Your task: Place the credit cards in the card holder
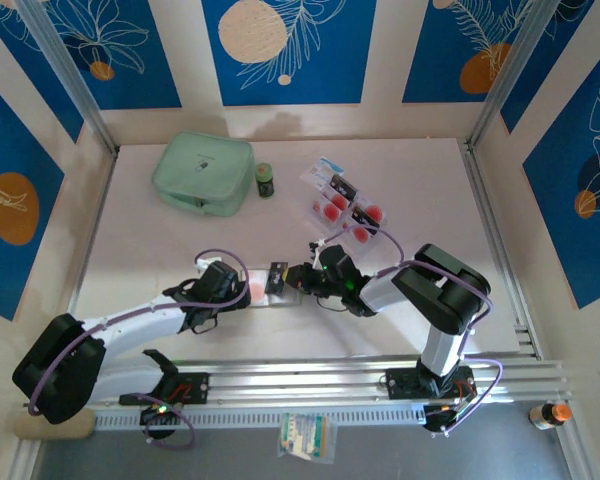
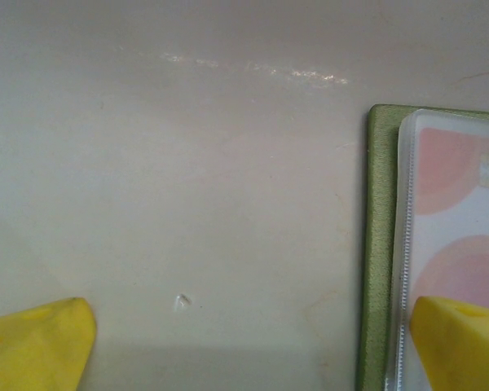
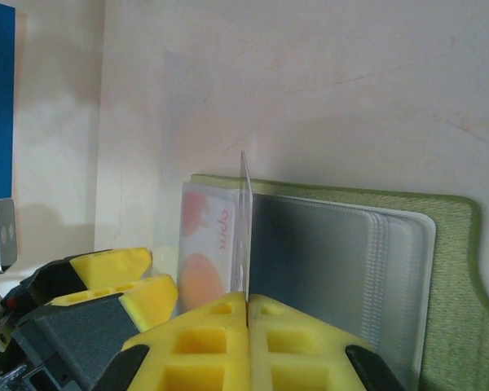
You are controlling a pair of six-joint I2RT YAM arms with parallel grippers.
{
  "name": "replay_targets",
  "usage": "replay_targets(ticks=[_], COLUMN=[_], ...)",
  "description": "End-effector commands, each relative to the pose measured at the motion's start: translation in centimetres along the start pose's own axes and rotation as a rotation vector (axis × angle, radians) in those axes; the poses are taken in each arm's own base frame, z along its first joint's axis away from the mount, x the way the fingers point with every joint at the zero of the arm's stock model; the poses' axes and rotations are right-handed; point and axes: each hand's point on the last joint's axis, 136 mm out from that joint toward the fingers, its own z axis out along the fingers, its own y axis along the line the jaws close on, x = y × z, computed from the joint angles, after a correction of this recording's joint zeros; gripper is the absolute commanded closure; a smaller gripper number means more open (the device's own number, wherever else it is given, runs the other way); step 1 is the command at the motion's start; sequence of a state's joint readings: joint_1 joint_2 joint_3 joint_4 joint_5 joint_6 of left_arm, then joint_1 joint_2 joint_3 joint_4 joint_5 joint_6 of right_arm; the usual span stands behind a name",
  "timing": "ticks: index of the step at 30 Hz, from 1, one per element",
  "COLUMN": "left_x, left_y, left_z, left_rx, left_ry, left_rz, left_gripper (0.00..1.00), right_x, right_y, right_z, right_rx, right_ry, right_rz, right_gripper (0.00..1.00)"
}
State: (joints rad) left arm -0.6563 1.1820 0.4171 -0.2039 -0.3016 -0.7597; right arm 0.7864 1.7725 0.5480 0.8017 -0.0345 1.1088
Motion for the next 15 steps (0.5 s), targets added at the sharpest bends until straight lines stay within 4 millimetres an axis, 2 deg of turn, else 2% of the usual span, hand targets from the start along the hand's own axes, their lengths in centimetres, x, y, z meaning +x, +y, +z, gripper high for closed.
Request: replay_targets(ticks=[1, 15], left_x=[0.82, 0.3], left_y=[1.48, 1.01], left_z=[0.05, 0.04], left_rx=[-0.064, -0.055], left_ry=[0.035, 0.026], left_rz=[-0.007, -0.001], left_gripper=[0.0, 0.0], right_x=[0.6, 1.57], right_y=[0.29, -0.02], right_z=[0.48, 0.99], right_rx=[-0.014, -0.001], right_ry=[0.028, 0.066], right_rz=[0.004, 0.01], right_gripper=[1.0, 1.0])
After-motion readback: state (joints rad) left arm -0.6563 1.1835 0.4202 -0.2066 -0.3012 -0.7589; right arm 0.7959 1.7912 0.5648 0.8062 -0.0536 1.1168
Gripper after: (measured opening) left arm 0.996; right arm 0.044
